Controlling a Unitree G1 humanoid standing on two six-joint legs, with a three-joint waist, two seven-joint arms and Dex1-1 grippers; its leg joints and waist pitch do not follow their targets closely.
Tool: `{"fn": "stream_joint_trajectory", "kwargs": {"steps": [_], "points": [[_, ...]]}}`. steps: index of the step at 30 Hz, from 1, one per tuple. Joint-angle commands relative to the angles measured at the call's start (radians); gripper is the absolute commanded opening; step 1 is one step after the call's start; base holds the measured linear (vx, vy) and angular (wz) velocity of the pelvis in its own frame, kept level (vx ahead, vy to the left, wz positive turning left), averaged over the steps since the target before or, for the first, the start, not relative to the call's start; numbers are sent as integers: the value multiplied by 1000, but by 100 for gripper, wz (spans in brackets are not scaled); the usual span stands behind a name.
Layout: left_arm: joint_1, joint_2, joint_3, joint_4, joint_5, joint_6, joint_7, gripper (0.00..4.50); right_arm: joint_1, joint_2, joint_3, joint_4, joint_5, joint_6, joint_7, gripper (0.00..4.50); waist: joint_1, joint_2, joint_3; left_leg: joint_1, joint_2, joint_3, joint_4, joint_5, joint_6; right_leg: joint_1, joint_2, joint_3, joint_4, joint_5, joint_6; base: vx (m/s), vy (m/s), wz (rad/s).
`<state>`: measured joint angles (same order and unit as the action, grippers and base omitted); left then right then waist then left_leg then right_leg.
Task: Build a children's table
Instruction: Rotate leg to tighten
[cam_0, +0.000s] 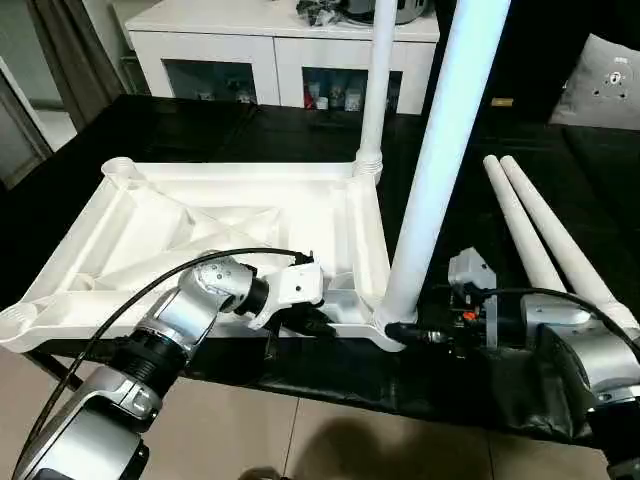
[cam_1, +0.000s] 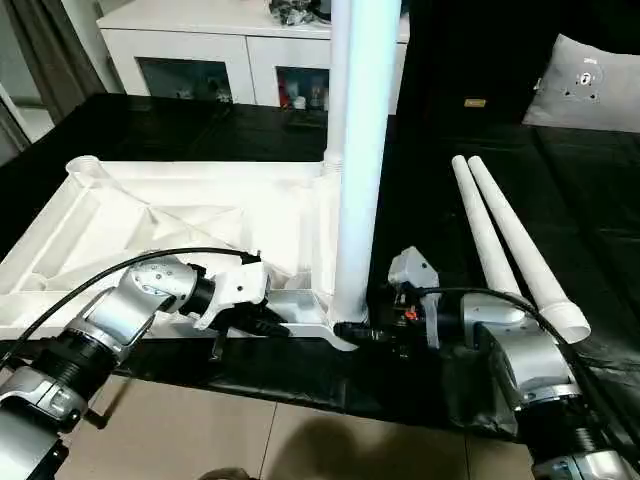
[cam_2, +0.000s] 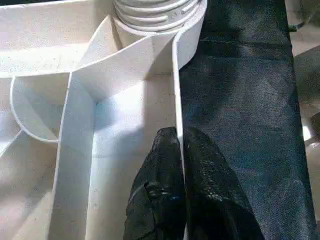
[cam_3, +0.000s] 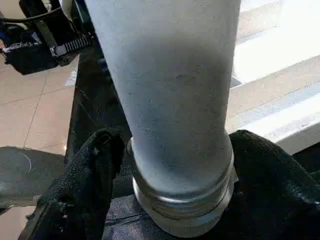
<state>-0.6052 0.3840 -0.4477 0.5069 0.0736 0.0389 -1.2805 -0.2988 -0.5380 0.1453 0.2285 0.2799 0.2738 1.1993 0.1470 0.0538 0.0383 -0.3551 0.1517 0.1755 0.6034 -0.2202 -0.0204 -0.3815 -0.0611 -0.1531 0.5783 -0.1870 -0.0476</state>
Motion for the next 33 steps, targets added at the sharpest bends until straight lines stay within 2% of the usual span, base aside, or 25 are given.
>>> {"fn": "stream_joint_trajectory", "kwargs": {"steps": [1, 4, 8, 9, 10, 11, 12, 13, 14, 15, 16, 17, 19, 20, 21, 23, 24, 25, 26, 28, 30, 31, 32, 33], "points": [[8, 8, -50, 18, 34, -7, -36, 0, 10, 1, 4, -23, 13, 11, 20, 326, 0, -25, -63, 0, 105, -39, -62, -38, 115, 54, -134, 87, -65, -214, -97, 0, 0, 0], [9, 6, -49, 21, 34, -4, -31, 0, 18, 4, 10, -25, 19, 22, 22, 293, 1, -24, -62, 2, 107, -40, -64, -46, 114, 53, -133, 86, -67, -232, -94, 0, 0, 0], [15, -1, -41, 20, 30, 4, -16, 0, 30, 14, 11, -43, 36, 48, 15, 276, 2, -24, -62, 3, 108, -41, -65, -50, 108, 53, -134, 88, -66, -225, -95, 0, 0, 0], [18, -8, -33, 16, 24, 17, -3, 0, 34, 22, 8, -53, 44, 63, 3, 276, 2, -24, -62, 3, 108, -40, -65, -52, 107, 53, -135, 88, -66, -226, -96, 0, 0, 0], [25, -30, -12, 4, 9, 65, 34, 0, 37, 46, -4, -64, 48, 86, -46, 275, 1, -16, -62, 6, 112, -41, -66, -56, 100, 52, -134, 89, -67, -221, -101, 0, 0, 0], [27, -46, 2, -2, 4, 101, 64, 0, 36, 63, -11, -63, 40, 95, -88, 275, 1, -18, -61, 5, 114, -43, -67, -62, 96, 52, -136, 88, -68, -224, -103, 0, 0, 0], [29, -61, 14, -7, -1, 130, 93, 0, 31, 80, -16, -55, 21, 98, -136, 275, -5, -21, -58, 7, 114, -44, -72, -79, 80, 51, -136, 88, -70, -243, -108, 0, 0, 0], [30, -103, 49, -19, -12, 204, 172, 0, 9, 127, -34, -21, -19, 108, -259, 274, -11, -21, -54, 10, 106, -40, -73, -111, 62, 51, -137, 86, -81, -302, -100, 0, 0, 0], [30, -103, 49, -19, -12, 204, 172, 0, 9, 127, -34, -21, -19, 108, -259, 274, -14, -18, -49, 15, 98, -39, -72, -136, 46, 49, -136, 81, -97, -383, -81, 0, 0, 0], [30, -141, 78, -32, -25, 263, 233, 0, -12, 171, -62, 9, -29, 121, -357, 274, -16, -20, -49, 15, 96, -39, -72, -142, 38, 52, -138, 80, -101, -418, -68, 0, 0, 0], [31, -155, 89, -38, -32, 283, 254, 0, -21, 189, -75, 19, -29, 126, -392, 273, -25, -22, -47, 15, 93, -41, -73, -155, 30, 52, -136, 73, -108, -467, -52, 0, 0, 0], [30, -184, 108, -45, -39, 317, 298, 0, -34, 216, -92, 34, -35, 137, -448, 273, -35, -21, -48, 15, 94, -42, -73, -163, 26, 52, -135, 74, -110, -473, -43, 0, 0, 0], [19, -243, 141, -38, -34, 368, 407, 0, -62, 266, -118, 73, -62, 156, -573, 273, -43, -21, -53, 10, 95, -45, -73, -140, 30, 53, -134, 76, -106, -430, -45, 0, 0, 0], [17, -252, 145, -36, -33, 374, 424, 0, -66, 273, -121, 79, -67, 158, -591, 272, -48, -23, -55, 7, 94, -45, -72, -120, 36, 54, -133, 79, -100, -385, -58, 0, 0, 0], [15, -265, 153, -34, -29, 384, 449, 0, -71, 282, -125, 85, -73, 163, -617, 272, -47, -23, -58, 6, 93, -44, -70, -101, 42, 57, -133, 80, -97, -360, -61, 0, 0, 0], [11, -289, 162, -32, -24, 396, 485, 0, -77, 297, -125, 95, -88, 156, -653, 272, -47, -24, -59, -1, 91, -41, -67, -56, 76, 58, -131, 84, -86, -284, -75, 0, 0, 0], [10, -311, 167, -33, -19, 401, 515, 0, -81, 312, -120, 105, -109, 127, -683, 272, -48, -28, -59, -2, 89, -40, -67, -50, 83, 58, -132, 84, -85, -278, -78, 0, 0, 0], [9, -316, 164, -35, -13, 399, 522, 0, -82, 320, -121, 113, -111, 107, -686, 272, -44, -25, -61, -1, 90, -39, -66, -42, 87, 58, -132, 84, -84, -270, -81, 0, 0, 0], [10, -317, 161, -36, -10, 397, 522, 0, -81, 323, -122, 116, -111, 94, -685, 307, -45, -22, -59, -2, 89, -39, -66, -45, 92, 58, -131, 83, -85, -270, -80, 0, 0, 0], [12, -310, 155, -44, -1, 394, 519, 0, -76, 329, -130, 109, -102, 94, -677, 342, -46, -19, -58, 0, 93, -41, -68, -57, 95, 56, -130, 83, -86, -276, -78, 0, 0, 0], [14, -289, 143, -46, 9, 380, 512, 0, -70, 328, -133, 96, -98, 86, -672, 344, -47, -17, -59, 2, 97, -43, -70, -63, 94, 56, -130, 84, -83, -263, -81, 0, 0, 0], [16, -274, 136, -44, 11, 366, 500, 0, -65, 321, -131, 85, -94, 81, -659, 378, -47, -16, -59, 0, 97, -44, -70, -67, 92, 57, -132, 85, -83, -253, -82, 0, 0, 0], [18, -264, 131, -44, 12, 356, 489, 0, -61, 315, -130, 78, -91, 79, -648, 378, -49, -17, -60, 1, 98, -43, -70, -71, 92, 57, -131, 86, -80, -241, -85, 0, 0, 0], [23, -248, 122, -45, 13, 331, 467, 0, -56, 307, -127, 70, -89, 68, -636, 384, -48, -13, -60, 2, 97, -44, -69, -72, 93, 57, -132, 87, -79, -235, -85, 0, 0, 0]]}}
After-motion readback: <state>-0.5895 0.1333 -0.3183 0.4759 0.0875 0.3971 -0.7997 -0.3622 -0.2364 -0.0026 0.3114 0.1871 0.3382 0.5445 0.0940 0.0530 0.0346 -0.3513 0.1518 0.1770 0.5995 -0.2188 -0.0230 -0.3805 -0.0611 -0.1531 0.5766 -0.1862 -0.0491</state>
